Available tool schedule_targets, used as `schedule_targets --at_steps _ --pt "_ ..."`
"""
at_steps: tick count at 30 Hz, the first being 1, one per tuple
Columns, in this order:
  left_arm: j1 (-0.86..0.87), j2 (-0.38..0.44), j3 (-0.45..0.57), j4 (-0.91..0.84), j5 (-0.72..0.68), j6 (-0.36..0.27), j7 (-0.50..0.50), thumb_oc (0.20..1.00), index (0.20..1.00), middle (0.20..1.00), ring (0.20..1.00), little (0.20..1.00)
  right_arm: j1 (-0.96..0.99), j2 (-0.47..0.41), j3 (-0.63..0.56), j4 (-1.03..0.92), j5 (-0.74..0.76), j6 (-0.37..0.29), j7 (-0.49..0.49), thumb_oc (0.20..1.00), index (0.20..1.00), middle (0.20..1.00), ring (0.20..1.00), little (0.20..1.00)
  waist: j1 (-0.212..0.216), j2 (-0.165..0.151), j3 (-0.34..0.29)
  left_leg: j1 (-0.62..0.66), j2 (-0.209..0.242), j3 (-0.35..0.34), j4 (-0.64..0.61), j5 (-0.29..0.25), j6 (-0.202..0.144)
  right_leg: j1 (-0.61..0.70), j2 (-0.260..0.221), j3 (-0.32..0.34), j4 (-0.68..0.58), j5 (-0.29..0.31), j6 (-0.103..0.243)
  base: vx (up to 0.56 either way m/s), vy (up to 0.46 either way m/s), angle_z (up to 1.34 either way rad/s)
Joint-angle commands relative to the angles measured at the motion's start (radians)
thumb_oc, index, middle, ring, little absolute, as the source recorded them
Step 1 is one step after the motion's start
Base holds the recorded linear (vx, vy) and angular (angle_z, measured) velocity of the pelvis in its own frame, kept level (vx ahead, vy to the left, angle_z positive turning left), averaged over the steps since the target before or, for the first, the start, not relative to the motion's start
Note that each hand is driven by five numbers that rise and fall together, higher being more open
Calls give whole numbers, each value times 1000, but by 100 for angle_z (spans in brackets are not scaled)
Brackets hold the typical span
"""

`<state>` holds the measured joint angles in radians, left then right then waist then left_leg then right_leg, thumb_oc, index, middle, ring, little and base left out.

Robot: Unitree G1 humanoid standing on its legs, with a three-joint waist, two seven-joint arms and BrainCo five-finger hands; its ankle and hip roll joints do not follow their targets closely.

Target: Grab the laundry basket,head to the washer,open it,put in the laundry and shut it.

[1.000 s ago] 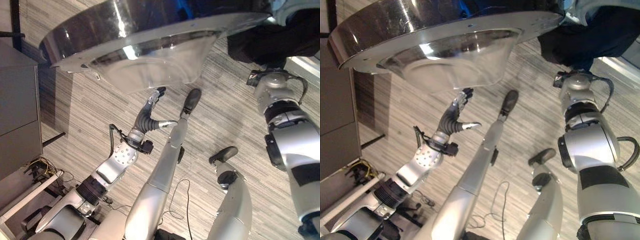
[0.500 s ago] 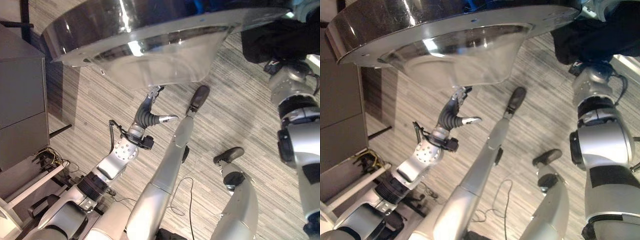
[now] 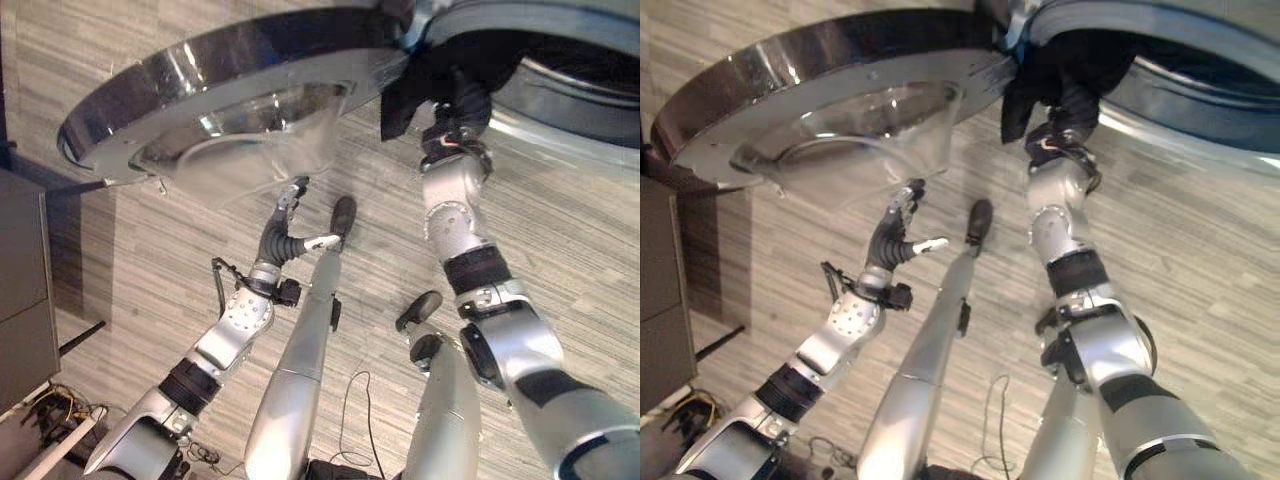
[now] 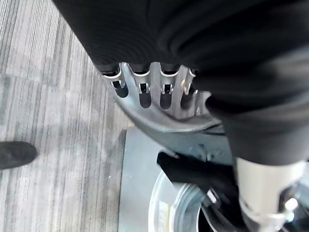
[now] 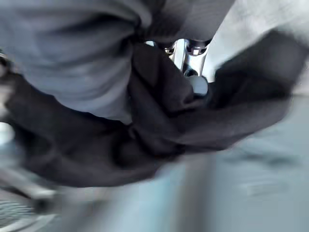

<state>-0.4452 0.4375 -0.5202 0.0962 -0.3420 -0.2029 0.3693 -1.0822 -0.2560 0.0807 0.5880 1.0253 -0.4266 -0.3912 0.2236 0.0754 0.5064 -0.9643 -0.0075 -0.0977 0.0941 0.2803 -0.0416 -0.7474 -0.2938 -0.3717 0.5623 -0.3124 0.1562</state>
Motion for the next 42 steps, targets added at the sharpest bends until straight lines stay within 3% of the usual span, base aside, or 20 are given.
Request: schedule_targets --at_steps 1,4,7,11,13,14,15,16,19,22,23,26,29,31,33,35,37,38,39,42 --pt "11 20 -15 -45 28 -43 14 1000 1000 1000 1000 1000 -128 -127 -83 -30 -100 -168 -91 200 200 200 200 200 20 -15 -37 41 8 67 35 -203 -47 100 22 8 -199 100 15 12 -21 -11" --pt "27 42 -14 -61 20 -45 6 1000 1000 1000 1000 1000 -221 -265 -138 78 -132 -171 -192 200 200 200 200 200 30 -1 -56 50 3 60 19 -198 -50 105 22 5 -203 94 17 18 -20 -7" --pt "37 56 -24 -78 10 -46 -7 1000 1000 1000 1000 1000 -331 -427 -107 238 -175 -108 -282 200 200 200 200 200 49 21 -67 49 -5 54 4 -191 -56 96 19 6 -200 84 19 6 13 1" --pt "57 79 -28 -92 17 -41 -18 1000 1000 1000 1000 1000 -451 -628 52 472 -278 51 -331 200 200 200 200 200 75 35 -84 44 -12 53 -23 -180 -60 85 12 4 -209 87 28 21 25 6" --pt "63 90 -30 -103 18 -40 -31 1000 1000 1000 1000 1000 -483 -697 175 590 -350 153 -292 200 200 200 200 200 90 35 -88 41 -16 50 -27 -175 -61 84 7 -1 -214 87 30 8 12 9" --pt "60 94 -35 -103 16 -46 -42 1000 1000 1000 1000 1000 -543 -737 363 692 -493 252 -240 1000 1000 1000 1000 1000 102 35 -87 37 -17 54 -26 -173 -60 75 4 -1 -211 90 31 -6 13 7" --pt "63 99 -27 -105 8 -57 -54 1000 1000 1000 1000 1000 -552 -751 475 748 -594 320 -152 1000 1000 1000 1000 1000 104 27 -82 34 -15 59 -25 -174 -60 71 1 -2 -210 92 31 -16 3 5" --pt "69 98 -9 -108 8 -61 -72 1000 1000 1000 1000 1000 -593 -746 582 850 -681 386 -40 1000 1000 1000 1000 1000 102 29 -78 24 -10 64 -29 -170 -60 64 2 -6 -216 98 31 0 0 0" --pt "49 92 28 -129 1 -61 -57 1000 1000 1000 1000 1000 -616 -663 560 845 -550 343 -35 1000 1000 1000 1000 1000 81 10 -69 16 -7 73 -26 -173 -59 63 7 -4 -239 115 34 4 18 -4" --pt "51 84 57 -138 -5 -60 -48 1000 1000 1000 1000 1000 -497 -582 467 711 -469 271 -42 1000 1000 1000 1000 1000 60 -2 -63 16 -3 82 -17 -179 -56 74 13 2 -250 125 34 -1 17 -8" --pt "51 77 68 -127 -24 -65 -47 1000 1000 1000 1000 1000 -429 -527 404 618 -394 220 -35 1000 1000 1000 1000 1000 51 -10 -60 22 -2 83 -12 -182 -54 86 16 1 -253 130 31 -4 -2 -5" --pt "61 73 77 -114 -25 -65 -45 1000 1000 1000 1000 1000 -337 -469 336 484 -342 171 -26 1000 1000 1000 1000 1000 40 -20 -57 36 2 85 -12 -184 -51 100 19 1 -259 136 30 -1 -5 -2" --pt "85 59 88 -96 -25 -57 -51 1000 1000 1000 1000 1000 -154 -355 230 219 -305 85 -14 1000 1000 1000 1000 1000 13 -34 -48 70 13 93 -10 -186 -49 129 26 7 -267 147 25 0 0 0" --pt "108 52 84 -81 -26 -53 -63 1000 1000 1000 1000 1000 -38 -286 183 111 -302 65 6 1000 1000 1000 1000 1000 3 -41 -48 93 21 96 -6 -187 -47 155 28 9 -274 153 22 -15 -10 -6" --pt "114 56 81 -81 -26 -54 -64 1000 1000 1000 1000 1000 -22 -282 176 97 -308 68 0 1000 1000 1000 1000 1000 4 -44 -50 98 20 96 -7 -187 -48 160 29 9 -276 154 23 -9 1 -11" --pt "170 35 105 -53 -50 -49 -77 1000 1000 1000 1000 1000 224 -170 158 -73 -370 83 43 1000 1000 1000 1000 1000 -27 -65 -67 151 34 102 -2 -192 -47 222 38 18 -304 165 20 -41 0 -13" --pt "189 30 113 -41 -57 -48 -80 1000 1000 1000 1000 1000 298 -141 160 -111 -395 96 49 1000 1000 1000 1000 1000 -35 -71 -74 169 40 104 -3 -193 -47 239 41 21 -314 169 19 -37 10 -13" --pt "227 22 138 -14 -71 -47 -86 1000 1000 1000 1000 1000 440 -102 186 -165 -448 127 82 1000 1000 1000 1000 1000 -51 -84 -96 211 49 109 -6 -196 -47 279 45 28 -335 175 20 -32 8 -29" --pt "232 22 138 -14 -71 -47 -87 1000 1000 1000 1000 1000 448 -101 187 -171 -450 129 80 1000 1000 1000 1000 1000 -52 -84 -98 214 49 109 -7 -196 -47 283 45 27 -338 176 20 -28 -2 -31" --pt "321 28 189 52 -80 -41 -113 1000 1000 1000 1000 1000 720 -87 251 -271 -525 189 180 1000 1000 1000 1000 1000 -87 -106 -142 320 71 116 -27 -198 -46 376 54 46 -375 188 24 8 -17 -22"
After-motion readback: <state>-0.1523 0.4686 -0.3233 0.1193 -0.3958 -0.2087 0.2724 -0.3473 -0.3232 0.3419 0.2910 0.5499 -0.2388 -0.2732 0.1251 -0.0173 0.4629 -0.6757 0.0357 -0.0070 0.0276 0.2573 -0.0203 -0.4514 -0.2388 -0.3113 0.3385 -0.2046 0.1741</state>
